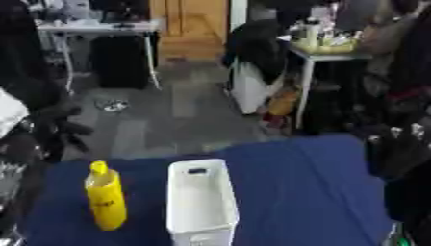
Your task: Pick up objects on the table and place them in the box.
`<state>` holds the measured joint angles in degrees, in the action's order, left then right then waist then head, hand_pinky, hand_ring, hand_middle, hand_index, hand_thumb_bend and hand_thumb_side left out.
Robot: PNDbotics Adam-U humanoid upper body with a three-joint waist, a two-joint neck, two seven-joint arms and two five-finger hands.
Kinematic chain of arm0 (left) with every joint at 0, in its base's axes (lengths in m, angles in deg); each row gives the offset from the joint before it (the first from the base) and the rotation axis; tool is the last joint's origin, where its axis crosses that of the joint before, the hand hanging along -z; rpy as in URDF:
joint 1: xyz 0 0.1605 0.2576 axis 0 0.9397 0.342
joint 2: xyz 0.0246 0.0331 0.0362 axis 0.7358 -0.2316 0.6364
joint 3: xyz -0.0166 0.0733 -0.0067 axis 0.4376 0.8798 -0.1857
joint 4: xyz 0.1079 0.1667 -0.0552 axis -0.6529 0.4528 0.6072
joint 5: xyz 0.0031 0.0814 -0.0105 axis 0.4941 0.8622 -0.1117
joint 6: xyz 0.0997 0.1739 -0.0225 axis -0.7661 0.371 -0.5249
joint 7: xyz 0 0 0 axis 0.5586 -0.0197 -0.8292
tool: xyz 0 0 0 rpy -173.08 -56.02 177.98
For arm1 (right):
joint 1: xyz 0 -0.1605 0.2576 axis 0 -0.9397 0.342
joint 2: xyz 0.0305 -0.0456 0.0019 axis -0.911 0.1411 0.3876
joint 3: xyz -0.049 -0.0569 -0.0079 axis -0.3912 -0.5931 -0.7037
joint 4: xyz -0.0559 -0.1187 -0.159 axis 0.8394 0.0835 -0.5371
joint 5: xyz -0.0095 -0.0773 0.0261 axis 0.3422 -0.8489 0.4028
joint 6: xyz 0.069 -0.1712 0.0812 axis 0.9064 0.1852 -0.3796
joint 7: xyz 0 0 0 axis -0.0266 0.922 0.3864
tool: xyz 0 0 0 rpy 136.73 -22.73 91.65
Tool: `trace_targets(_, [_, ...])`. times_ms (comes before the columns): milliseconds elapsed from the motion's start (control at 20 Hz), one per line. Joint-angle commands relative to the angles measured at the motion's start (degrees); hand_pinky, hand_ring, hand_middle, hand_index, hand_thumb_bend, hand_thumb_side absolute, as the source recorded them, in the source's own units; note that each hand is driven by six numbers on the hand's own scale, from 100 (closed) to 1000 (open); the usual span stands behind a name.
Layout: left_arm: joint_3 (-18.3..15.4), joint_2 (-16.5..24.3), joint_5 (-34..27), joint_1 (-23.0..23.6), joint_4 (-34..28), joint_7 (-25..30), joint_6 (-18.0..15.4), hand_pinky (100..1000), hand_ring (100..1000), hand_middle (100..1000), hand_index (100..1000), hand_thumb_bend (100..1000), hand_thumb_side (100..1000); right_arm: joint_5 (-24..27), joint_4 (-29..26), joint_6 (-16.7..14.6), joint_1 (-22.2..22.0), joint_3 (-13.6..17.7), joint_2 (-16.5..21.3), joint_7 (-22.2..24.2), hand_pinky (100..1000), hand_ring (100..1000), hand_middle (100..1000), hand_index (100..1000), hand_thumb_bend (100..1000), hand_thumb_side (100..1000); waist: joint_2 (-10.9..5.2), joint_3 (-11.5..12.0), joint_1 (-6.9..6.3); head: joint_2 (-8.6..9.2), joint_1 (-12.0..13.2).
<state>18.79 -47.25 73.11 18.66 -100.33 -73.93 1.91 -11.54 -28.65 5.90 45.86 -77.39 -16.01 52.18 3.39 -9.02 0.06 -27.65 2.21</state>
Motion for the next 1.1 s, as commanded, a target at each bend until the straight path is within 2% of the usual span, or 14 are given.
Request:
trace_targets(50, [-0.44, 0.89, 0.33, -0.44, -0.57, -0.01, 0.40, 493, 614, 766, 854, 257, 926, 0.03, -0.89, 1.33, 0.43, 0.65, 0.52, -2.35, 100, 216, 215, 362, 170, 806, -0.68, -0.05, 0.11, -3.14, 2.36])
trace_targets(300, [-0.52, 0.96, 0.58, -0.30, -0.54, -0.04, 0.63, 493, 613, 767, 855, 256, 926, -0.68, -0.89, 1.81, 0.64, 0.27, 0.49, -3.24, 100, 216, 215, 362, 169, 801, -0.62, -0.22, 0.10, -6.10, 4.76])
trace_targets(700, [-0.71, 1.15, 1.31, -0.65, -0.03, 0.25, 1.42, 491, 610, 767, 861, 251, 927, -0.95, -0.89, 1.94, 0.75, 0.36, 0.22, -3.31, 100, 216, 215, 362, 166, 796, -0.51, -1.19, 0.13, -7.18, 5.05])
trace_targets(900, [-1.18, 2.94, 5.82, -2.99, 3.07, 2.10, 4.46, 488, 606, 775, 876, 224, 969, -1.05, -0.89, 1.99, 0.63, 1.04, -0.07, -3.92, 100, 216, 215, 362, 166, 794, -0.88, -1.92, -0.05, -8.81, 6.45])
trace_targets(1100, [-1.07, 6.43, 12.65, -7.06, 8.25, 4.83, 7.73, 495, 607, 778, 881, 199, 984, -1.16, -0.89, 1.94, 0.57, 1.25, -0.16, -4.30, 100, 215, 215, 362, 167, 793, -1.16, -2.31, -0.28, -8.65, 6.65])
